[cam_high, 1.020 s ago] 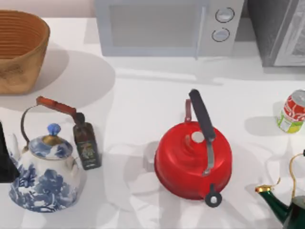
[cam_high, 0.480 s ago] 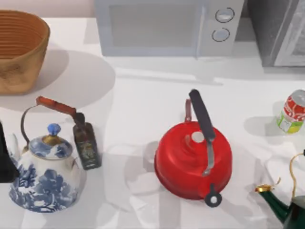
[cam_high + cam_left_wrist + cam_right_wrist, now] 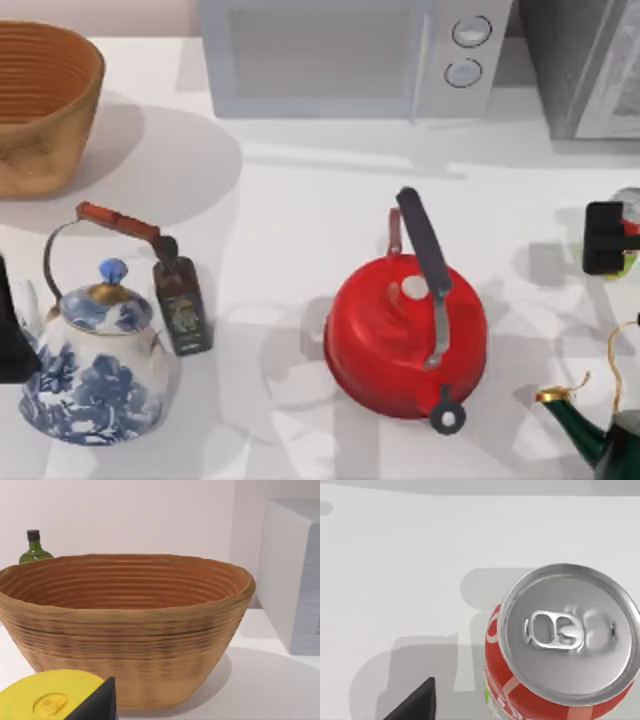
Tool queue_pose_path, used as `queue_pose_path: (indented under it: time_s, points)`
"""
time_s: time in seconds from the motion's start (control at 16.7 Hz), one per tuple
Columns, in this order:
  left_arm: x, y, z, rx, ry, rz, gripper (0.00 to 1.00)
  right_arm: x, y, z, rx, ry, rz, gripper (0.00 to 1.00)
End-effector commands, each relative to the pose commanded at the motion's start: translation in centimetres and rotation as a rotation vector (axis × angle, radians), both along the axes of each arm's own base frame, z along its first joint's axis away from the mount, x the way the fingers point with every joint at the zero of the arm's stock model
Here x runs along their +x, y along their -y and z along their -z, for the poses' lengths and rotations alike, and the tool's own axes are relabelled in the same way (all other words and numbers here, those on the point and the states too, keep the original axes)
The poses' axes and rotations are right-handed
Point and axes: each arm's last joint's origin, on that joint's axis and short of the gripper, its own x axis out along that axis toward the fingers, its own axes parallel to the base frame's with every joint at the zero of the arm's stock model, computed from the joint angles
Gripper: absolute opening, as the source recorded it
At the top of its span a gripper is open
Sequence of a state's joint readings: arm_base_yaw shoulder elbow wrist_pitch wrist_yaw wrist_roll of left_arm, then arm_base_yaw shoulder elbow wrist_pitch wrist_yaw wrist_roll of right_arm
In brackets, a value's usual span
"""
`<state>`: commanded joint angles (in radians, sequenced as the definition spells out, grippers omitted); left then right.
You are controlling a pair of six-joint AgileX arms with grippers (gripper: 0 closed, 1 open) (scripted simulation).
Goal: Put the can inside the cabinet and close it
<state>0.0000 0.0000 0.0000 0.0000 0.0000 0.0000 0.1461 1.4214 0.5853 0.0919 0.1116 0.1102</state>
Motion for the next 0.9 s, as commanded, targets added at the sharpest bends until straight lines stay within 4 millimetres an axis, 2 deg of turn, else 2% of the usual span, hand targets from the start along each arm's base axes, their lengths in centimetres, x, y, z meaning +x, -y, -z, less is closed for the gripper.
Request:
queue_pose_path:
  time_s: [0.18,0.48,0.66,0.9]
  points:
    - [0.0,0.0,0.0,0.000,0.000,0.000,1.00,0.5,-0.5,1.2,-0.003,-0.056,0.008,1.00]
    - [0.0,0.0,0.0,0.000,0.000,0.000,1.00,0.5,-0.4,1.2,-0.002,-0.056,0.010,1.00]
    - [0.0,0.0,0.0,0.000,0.000,0.000,1.00,1.7,-0.4,1.7,-0.002,-0.054,0.009,1.00]
    - [0.0,0.0,0.0,0.000,0.000,0.000,1.00,3.8,-0.4,3.7,-0.003,-0.055,0.008,1.00]
